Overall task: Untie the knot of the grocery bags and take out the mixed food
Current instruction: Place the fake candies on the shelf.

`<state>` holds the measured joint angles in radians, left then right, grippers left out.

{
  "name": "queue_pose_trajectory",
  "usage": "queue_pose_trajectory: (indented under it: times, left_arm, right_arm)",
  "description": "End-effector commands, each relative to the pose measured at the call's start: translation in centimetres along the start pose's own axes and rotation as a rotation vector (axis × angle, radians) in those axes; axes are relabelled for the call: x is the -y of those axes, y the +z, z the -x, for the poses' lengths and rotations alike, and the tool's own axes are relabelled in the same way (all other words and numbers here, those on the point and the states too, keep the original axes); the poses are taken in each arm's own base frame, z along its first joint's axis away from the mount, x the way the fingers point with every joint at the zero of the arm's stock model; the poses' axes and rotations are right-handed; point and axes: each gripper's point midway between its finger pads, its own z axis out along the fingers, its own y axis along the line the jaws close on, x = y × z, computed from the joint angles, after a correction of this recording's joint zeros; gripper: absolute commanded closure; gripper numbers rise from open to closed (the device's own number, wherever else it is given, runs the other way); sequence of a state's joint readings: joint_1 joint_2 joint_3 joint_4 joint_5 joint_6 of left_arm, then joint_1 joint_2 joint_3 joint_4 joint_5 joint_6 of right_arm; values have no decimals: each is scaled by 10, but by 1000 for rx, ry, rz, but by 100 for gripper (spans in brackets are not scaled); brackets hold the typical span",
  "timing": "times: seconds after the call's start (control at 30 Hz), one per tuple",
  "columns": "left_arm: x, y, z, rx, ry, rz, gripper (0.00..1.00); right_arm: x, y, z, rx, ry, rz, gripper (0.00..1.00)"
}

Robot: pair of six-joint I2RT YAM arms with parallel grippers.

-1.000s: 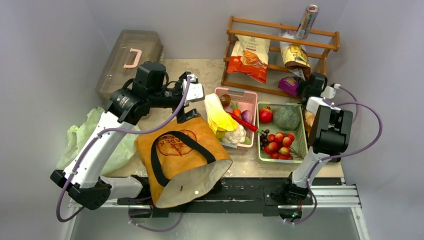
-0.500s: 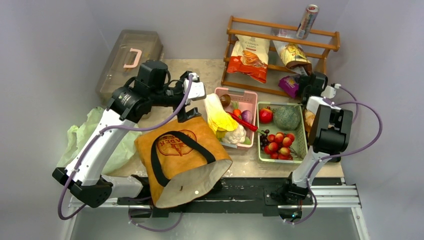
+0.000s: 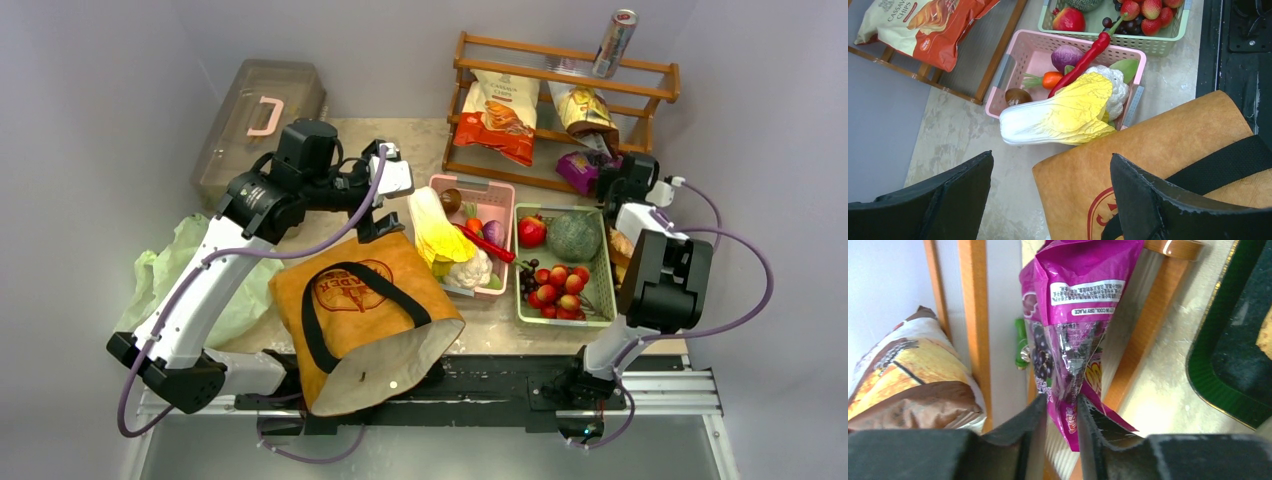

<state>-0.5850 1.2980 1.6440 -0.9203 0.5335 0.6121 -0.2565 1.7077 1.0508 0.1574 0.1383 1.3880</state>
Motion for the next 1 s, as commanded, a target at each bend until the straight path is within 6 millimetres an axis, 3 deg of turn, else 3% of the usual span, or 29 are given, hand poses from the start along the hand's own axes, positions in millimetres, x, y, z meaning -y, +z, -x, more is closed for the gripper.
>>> queue_pose_trajectory:
  times: [0.0,0.33,0.43,0.57,0.67,0.8,0.97]
  left_arm:
    - [-7,-6,16,48,17,37,16]
    - [-4,-13,12,26,14,50,16]
    - [-4,-15,9,14,14,54,16]
    - [-3,-16,8,5,15,56,16]
    - [-2,-16,7,3,15,50,16]
    - [-2,-15,8,10,24,46,16]
    - [0,-12,9,29,29,34,16]
  right_arm:
    - [-3,-3,5,17,15,1,78]
    - [-2,37,4,42,1,5,99]
    - [-6,47,4,44,1,13,100]
    - [-15,55,5,48,-3,37,91]
    - [-17,52,4,37,3,38,77]
    - [-7,32,3,27,13,17,64]
    - [-1,7,1,1,24,7,61]
